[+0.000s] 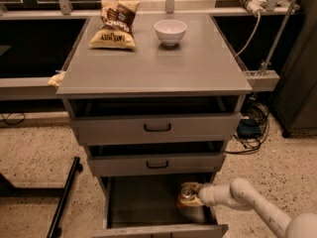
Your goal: Pick coke can from bottom drawer and place on counter
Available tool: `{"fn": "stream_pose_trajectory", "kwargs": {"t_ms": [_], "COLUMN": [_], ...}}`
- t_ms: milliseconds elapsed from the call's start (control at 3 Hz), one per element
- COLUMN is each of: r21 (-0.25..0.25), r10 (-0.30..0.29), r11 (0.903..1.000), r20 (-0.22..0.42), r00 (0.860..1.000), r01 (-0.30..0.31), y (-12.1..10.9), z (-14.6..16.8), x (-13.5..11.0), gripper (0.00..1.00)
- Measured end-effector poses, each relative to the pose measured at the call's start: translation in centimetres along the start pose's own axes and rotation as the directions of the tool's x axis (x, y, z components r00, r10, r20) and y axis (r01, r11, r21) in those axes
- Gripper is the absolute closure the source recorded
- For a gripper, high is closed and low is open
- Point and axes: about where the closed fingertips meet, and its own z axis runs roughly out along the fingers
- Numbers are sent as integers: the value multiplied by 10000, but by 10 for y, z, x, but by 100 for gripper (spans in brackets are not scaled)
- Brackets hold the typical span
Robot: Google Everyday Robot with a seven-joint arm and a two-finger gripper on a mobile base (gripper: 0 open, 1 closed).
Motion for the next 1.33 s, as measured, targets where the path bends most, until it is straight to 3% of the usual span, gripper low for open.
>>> {"fn": "stream_pose_trajectory", "kwargs": {"t_ms": [333, 667, 1000, 1333], "r21": [493, 723, 982, 1175], "r10": [415, 626, 389, 0], "r11": [9979, 9956, 9946, 9930], "r20": [58, -293, -495, -697], "r00": [9991, 9976, 9980, 9976], "r01": [-417, -603, -339, 82], "y": [-8, -19, -38, -50], "z": [-60, -116, -169, -186], "x": [-31, -78, -155, -180], "gripper": [100, 100, 100, 100]}}
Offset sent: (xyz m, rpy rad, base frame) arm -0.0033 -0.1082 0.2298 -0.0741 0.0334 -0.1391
